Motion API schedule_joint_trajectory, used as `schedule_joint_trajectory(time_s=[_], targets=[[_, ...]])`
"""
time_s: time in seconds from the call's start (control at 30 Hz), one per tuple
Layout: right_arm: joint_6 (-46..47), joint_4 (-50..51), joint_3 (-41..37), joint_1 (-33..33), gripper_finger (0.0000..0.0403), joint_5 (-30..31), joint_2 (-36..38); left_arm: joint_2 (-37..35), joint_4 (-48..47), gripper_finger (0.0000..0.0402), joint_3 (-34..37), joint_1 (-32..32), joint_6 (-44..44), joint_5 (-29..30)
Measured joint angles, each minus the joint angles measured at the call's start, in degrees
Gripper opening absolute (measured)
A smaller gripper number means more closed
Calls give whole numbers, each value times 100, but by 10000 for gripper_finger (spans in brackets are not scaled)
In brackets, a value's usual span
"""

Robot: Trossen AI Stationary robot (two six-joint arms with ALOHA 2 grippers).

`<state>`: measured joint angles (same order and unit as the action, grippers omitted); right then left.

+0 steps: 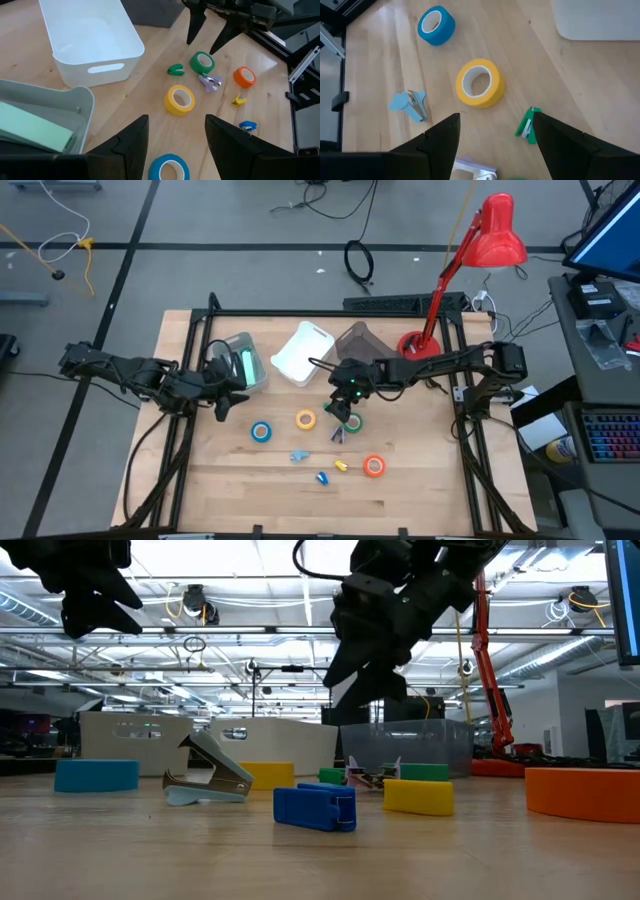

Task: Pick and place Stapler, Stapler remover, tape
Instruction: Put the small green stapler into the gray bin

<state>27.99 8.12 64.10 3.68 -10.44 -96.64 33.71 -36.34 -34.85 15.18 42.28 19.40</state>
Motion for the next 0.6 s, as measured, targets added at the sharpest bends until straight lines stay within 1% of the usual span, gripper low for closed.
schedule_joint_trajectory(time_s=[0.1, 0.27, 0.37, 0.43, 0.5, 0.6], targets=[[72, -7, 0, 19, 242, 2, -2, 0, 0, 198, 0, 0, -4, 3], [-366, 216, 158, 11, 242, 44, -4, 0, -2, 198, 0, 2, -9, 20], [-751, 792, 520, -76, 242, 347, -2, 0, -2, 198, 0, 0, -10, 21], [-943, 1241, 754, -139, 242, 760, -2, 1, -2, 198, 0, 0, -9, 22], [-924, 1420, 873, -164, 242, 1023, -2, 0, -2, 198, 0, 0, -22, 22], [-598, 1456, 887, -102, 242, 1063, 0, 0, 0, 198, 0, 2, -139, 26]])
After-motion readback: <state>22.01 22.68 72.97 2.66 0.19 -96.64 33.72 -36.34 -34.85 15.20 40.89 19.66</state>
